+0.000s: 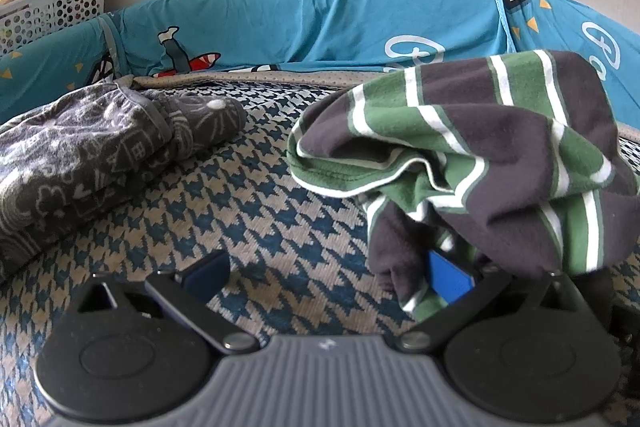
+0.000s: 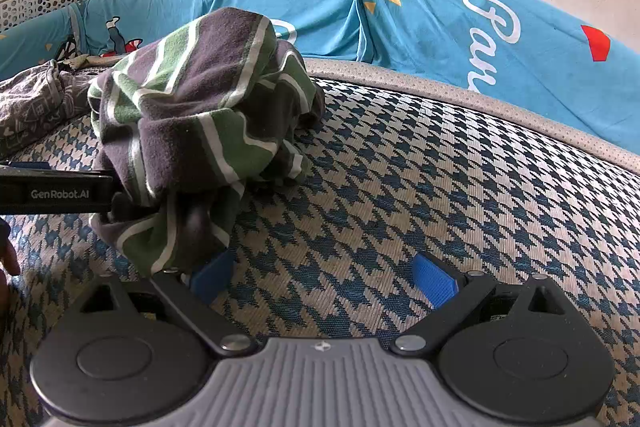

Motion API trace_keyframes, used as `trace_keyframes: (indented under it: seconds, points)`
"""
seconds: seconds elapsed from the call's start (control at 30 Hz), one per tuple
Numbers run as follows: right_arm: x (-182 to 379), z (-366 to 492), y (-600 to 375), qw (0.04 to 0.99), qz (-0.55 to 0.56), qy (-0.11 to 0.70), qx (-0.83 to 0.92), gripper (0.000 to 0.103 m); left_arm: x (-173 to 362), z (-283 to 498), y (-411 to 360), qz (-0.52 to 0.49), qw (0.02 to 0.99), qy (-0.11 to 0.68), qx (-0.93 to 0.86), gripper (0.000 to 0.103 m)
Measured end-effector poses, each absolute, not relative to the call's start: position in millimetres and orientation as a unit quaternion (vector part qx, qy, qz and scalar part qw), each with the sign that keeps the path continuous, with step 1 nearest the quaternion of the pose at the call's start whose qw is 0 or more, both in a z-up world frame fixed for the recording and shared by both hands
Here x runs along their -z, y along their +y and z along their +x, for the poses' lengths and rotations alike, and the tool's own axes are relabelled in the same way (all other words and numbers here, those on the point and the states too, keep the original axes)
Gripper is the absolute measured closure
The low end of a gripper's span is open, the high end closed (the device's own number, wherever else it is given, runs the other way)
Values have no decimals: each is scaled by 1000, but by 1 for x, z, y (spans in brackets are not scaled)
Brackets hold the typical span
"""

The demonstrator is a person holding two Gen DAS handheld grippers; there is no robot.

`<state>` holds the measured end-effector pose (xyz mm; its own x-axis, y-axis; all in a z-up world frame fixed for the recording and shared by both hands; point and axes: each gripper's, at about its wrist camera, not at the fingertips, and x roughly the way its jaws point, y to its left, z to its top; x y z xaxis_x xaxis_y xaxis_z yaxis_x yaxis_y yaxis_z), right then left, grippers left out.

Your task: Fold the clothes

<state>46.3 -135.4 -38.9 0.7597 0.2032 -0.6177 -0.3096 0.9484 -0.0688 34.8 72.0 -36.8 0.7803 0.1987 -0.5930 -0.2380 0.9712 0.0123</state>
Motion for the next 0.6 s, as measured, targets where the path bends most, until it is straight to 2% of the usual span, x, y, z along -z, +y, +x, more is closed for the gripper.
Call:
trace_keyframes:
  seconds: [0.17, 0.43, 0.6]
  points:
    - [39, 46, -135, 934, -83, 318, -137, 6, 33, 30, 77, -47, 940, 321, -106, 0]
    - [39, 46, -136, 934, -83, 318, -139, 6, 6, 3, 67, 8, 926, 365, -100, 0]
    - [39, 47, -136, 934, -82, 318, -140, 6, -4, -32, 76, -30, 926, 368, -78, 0]
